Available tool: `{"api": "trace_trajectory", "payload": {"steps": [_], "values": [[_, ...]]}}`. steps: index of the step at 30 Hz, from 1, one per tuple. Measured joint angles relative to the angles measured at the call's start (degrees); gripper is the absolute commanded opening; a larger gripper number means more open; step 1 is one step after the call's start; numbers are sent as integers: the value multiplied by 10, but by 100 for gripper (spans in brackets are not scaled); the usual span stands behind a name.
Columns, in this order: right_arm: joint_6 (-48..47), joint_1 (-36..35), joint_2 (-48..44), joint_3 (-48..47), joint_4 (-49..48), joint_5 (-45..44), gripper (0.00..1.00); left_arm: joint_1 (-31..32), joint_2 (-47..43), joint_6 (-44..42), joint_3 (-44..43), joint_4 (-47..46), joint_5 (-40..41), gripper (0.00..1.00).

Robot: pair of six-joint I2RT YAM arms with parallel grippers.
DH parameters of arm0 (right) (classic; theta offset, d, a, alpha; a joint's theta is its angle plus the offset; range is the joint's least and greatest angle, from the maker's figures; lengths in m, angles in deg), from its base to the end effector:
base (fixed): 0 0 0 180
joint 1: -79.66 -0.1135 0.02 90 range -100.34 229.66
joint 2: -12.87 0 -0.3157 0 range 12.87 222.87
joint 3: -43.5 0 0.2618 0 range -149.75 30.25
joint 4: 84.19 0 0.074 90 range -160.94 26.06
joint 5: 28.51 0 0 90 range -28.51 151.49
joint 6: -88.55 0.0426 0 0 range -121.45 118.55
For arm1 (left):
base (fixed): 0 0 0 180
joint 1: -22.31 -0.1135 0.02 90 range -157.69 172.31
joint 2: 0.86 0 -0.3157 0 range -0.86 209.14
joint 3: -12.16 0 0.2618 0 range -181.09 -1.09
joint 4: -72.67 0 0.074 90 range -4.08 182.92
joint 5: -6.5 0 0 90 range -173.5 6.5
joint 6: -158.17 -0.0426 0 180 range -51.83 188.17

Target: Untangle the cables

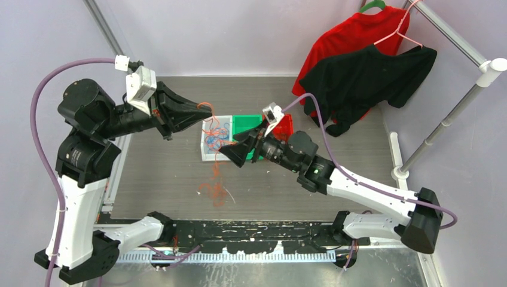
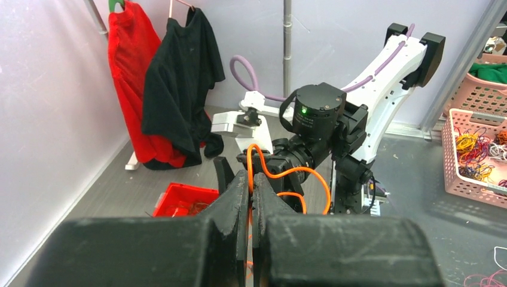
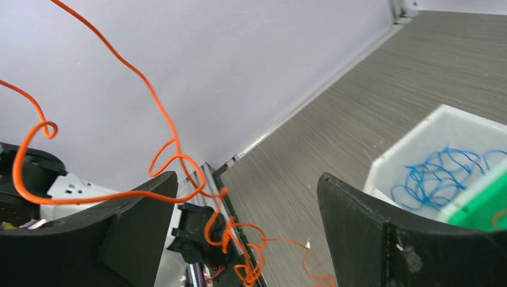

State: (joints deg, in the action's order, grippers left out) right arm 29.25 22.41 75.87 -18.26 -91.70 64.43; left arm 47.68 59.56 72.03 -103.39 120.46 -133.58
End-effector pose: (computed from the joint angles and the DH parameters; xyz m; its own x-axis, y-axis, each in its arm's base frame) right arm 0.1357 0.2150 0.4019 -0.3921 0.3329 -0.8576 -0.7761 0.3808 0.5027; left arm 0.0893 -0.0785 0.6158 0.0504 -0.0717 -0.9962 0.9678 0.2497 0.0310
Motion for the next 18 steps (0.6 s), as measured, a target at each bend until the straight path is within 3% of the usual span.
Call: {"api": "trace_trajectory", "payload": {"steps": [10,18], "values": [[12,0,118,-87,-11,74,67,0,9,4,-4,0,-3,0],[56,0,193,-94,-43,71,52,0,43,51,-81,-14,-21,0]]}}
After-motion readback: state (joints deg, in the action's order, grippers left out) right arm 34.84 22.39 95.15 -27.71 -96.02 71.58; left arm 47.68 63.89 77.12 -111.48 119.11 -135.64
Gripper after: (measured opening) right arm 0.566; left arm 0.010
